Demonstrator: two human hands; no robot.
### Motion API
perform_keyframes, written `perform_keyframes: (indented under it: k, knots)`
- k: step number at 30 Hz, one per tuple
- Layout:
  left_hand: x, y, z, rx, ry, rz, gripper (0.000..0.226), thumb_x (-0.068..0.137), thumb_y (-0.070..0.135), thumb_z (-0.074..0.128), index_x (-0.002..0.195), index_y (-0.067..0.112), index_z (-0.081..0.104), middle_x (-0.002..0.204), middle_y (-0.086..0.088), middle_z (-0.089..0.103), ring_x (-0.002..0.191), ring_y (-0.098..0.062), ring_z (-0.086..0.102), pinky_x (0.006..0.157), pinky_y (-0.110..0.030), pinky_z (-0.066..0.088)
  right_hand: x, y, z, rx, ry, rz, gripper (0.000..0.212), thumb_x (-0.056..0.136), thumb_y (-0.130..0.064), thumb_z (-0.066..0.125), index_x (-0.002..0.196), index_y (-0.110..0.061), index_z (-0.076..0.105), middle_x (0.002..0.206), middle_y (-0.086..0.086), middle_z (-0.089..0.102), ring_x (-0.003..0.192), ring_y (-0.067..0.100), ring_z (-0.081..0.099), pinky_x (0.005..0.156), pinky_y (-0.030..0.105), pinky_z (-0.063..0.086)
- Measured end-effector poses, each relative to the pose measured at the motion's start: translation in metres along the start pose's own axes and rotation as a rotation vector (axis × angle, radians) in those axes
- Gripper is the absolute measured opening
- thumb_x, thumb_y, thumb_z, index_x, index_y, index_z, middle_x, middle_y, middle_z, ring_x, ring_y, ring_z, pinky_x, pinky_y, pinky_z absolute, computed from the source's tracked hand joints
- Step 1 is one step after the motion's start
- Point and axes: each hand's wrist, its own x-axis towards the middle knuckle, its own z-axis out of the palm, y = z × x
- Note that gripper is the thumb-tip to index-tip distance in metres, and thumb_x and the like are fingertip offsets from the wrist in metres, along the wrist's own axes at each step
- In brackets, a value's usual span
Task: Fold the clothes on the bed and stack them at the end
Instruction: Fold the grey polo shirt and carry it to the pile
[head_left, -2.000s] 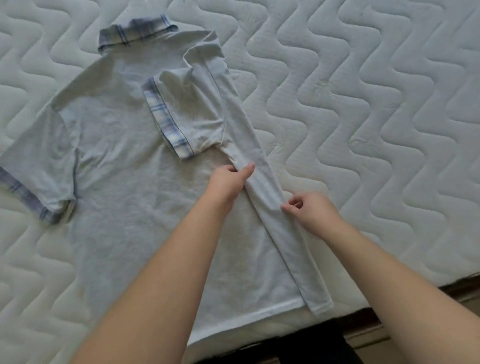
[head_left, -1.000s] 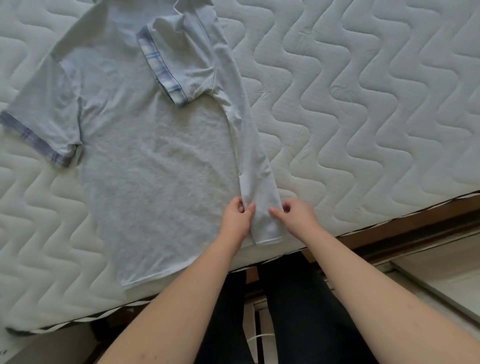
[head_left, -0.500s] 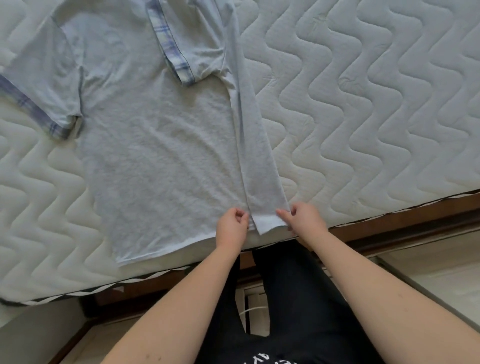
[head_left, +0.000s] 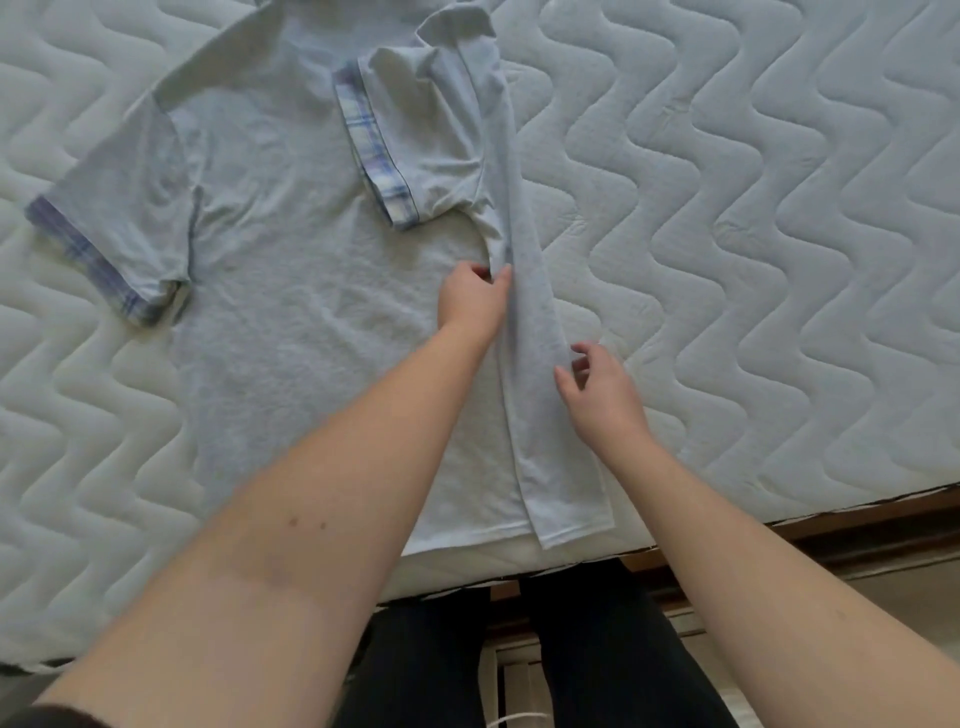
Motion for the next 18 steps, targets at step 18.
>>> perform_keyframes:
  k: [18]
  knots:
    - [0.051, 0.037, -0.032, -0.493, -0.079, -0.226, 0.047, 0.088, 0.031, 0.074, 0.124, 0.003, 0.063, 0.119, -0.009, 0.067, 0.112, -0.023, 0.063, 0.102, -0.041, 0.05, 0.085, -0.06, -0.012, -0.023, -0.043, 0.03, 0.042, 0.089, -0.042, 0.066, 0.121, -0.016, 0.057, 0.109, 0.001, 0.063, 0.099, 0.019, 0.06, 0.079, 0.028, 0.042]
